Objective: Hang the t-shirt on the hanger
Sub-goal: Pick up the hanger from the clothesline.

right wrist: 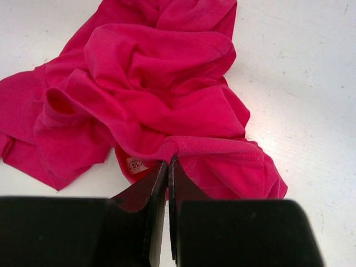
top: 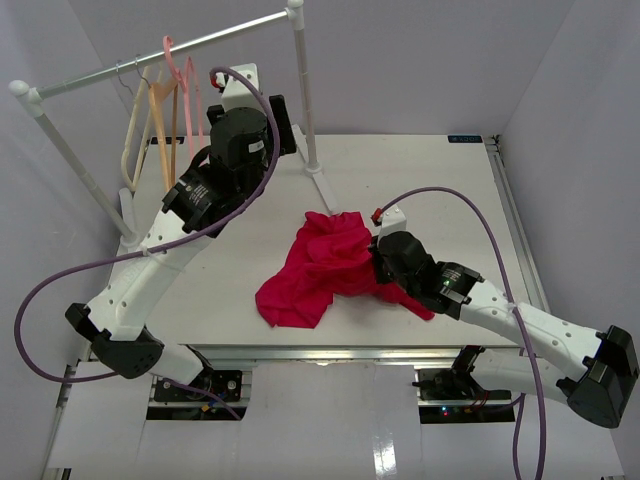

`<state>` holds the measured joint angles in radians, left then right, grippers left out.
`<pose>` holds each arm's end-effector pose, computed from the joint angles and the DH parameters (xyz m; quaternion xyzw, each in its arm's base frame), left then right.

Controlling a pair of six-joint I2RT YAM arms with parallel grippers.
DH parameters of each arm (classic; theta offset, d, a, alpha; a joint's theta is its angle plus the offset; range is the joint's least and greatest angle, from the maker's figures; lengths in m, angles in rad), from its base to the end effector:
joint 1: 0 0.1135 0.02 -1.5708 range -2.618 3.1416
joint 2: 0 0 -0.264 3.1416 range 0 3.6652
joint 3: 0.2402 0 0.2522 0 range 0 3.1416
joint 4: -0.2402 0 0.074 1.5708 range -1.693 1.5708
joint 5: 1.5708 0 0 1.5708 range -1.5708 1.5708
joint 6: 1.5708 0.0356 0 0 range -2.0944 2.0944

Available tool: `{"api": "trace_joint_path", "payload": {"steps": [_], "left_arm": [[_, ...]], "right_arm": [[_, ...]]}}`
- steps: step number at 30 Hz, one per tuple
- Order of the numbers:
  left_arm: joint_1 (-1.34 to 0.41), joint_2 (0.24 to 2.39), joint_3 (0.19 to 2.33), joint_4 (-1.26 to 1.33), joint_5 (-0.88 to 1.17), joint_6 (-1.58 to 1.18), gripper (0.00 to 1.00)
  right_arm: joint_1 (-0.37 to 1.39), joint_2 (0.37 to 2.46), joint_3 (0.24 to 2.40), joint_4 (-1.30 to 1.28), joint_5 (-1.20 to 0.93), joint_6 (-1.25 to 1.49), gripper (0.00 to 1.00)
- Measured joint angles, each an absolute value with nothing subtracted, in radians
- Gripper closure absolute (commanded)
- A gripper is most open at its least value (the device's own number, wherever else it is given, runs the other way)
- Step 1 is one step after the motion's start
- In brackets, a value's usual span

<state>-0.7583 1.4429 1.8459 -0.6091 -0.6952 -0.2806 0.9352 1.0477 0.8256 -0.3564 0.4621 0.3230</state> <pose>0.2243 -0.1810 0.5059 -0.0361 0.7598 -0.0648 0.6459 0.1487 0.1748 0.2889 -0.1540 0.8491 0.1098 0.4932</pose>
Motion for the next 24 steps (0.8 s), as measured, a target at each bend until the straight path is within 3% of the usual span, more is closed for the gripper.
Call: {"api": "trace_joint_path", "payload": {"steps": [11,24], "left_arm": [[-0.627,1.449,1.893,-0.609,-0.829,-0.125,0.20],[-0.311,1.450,1.906,-0.637,-0.591,-0.111,0.26]], "right_arm": [[0.935,0.993,0.802,-0.344,0.427,0.312,0.92],[0.935,0.965,0.795,-0.334,0.396,0.304,0.92]]}}
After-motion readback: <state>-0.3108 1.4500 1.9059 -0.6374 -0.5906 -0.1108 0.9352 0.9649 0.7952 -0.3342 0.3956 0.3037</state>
